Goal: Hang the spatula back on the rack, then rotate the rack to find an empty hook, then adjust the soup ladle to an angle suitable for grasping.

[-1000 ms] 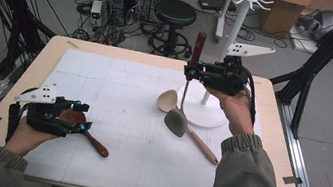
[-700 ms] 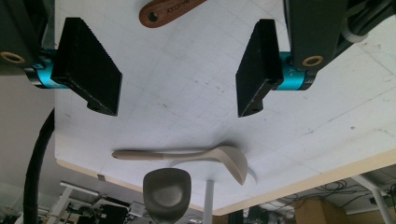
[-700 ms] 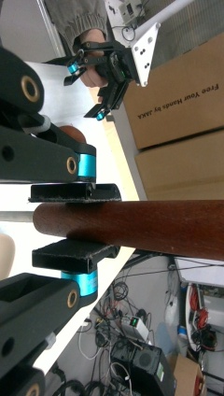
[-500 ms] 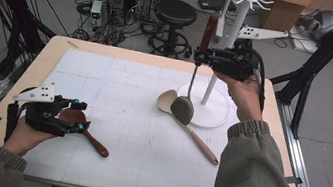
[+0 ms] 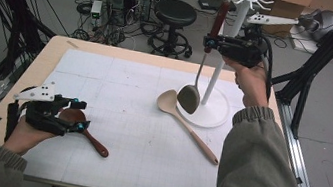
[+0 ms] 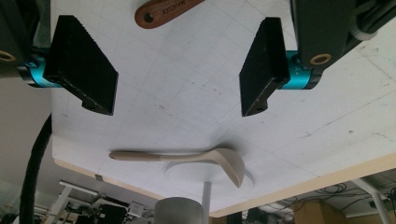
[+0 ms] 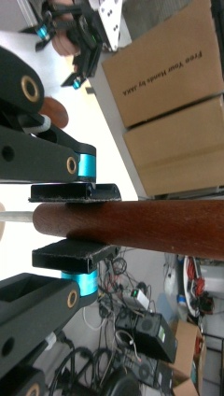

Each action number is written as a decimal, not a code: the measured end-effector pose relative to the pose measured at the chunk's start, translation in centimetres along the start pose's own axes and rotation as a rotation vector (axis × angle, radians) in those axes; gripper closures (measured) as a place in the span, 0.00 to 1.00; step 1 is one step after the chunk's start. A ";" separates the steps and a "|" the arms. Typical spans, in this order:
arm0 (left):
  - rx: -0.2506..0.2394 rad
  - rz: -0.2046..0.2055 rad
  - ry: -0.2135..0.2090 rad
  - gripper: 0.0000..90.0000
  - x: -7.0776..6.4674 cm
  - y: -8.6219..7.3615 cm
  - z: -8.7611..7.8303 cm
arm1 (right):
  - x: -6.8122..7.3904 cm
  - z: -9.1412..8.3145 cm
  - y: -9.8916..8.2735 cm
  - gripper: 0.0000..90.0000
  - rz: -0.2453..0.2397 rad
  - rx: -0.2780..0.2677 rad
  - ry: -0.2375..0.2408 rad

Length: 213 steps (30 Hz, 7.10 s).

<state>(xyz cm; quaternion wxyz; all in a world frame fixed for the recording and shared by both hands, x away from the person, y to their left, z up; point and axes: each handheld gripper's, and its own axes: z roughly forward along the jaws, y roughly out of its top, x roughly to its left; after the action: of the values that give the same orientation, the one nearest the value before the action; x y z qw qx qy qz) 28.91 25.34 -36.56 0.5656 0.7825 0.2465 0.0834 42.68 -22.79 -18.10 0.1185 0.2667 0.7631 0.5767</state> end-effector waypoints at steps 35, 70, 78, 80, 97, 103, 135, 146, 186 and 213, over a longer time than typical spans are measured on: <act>0.005 0.007 -0.028 0.33 -0.2 -0.1 0.1 | -1.5 -0.8 0.8 0.81 0.063 -0.016 -0.144; 0.000 0.009 -0.019 0.32 -0.1 -0.1 0.0 | -1.1 -3.1 0.5 0.74 0.064 -0.055 -0.204; 0.001 0.008 -0.018 0.32 -0.2 -0.1 0.1 | -1.0 -4.5 0.9 0.84 0.054 -0.066 -0.188; 0.002 0.010 -0.016 0.32 -0.2 0.0 0.1 | -0.9 -4.8 1.0 0.90 0.048 -0.067 -0.194; 0.022 0.001 0.007 0.26 -0.1 -0.1 0.3 | -0.8 -6.8 2.1 1.00 0.016 -0.087 -0.158; 0.021 0.000 0.008 0.25 -0.1 -0.1 0.3 | -0.7 -7.7 3.1 1.00 0.002 -0.098 -0.178; 0.024 0.012 -0.002 0.26 -0.3 -0.1 0.4 | -0.2 -6.6 5.1 1.00 -0.009 -0.130 -0.239; 0.020 0.013 0.000 0.26 -0.3 -0.1 0.4 | 0.5 -5.1 5.3 1.00 -0.023 -0.115 -0.269; 0.034 0.017 0.014 0.26 -0.4 -0.1 0.5 | 3.1 -4.1 -0.4 0.66 0.006 -0.073 -0.102; 0.060 0.029 0.016 0.26 -0.7 -0.3 0.9 | 5.3 -3.3 -9.1 0.48 0.011 0.041 -0.075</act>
<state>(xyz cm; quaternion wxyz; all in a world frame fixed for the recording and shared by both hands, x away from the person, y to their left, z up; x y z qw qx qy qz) 28.61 24.32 -37.08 0.5387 0.8018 0.2420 0.0907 34.23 -24.33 -25.00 0.1383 0.2948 0.7684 0.5510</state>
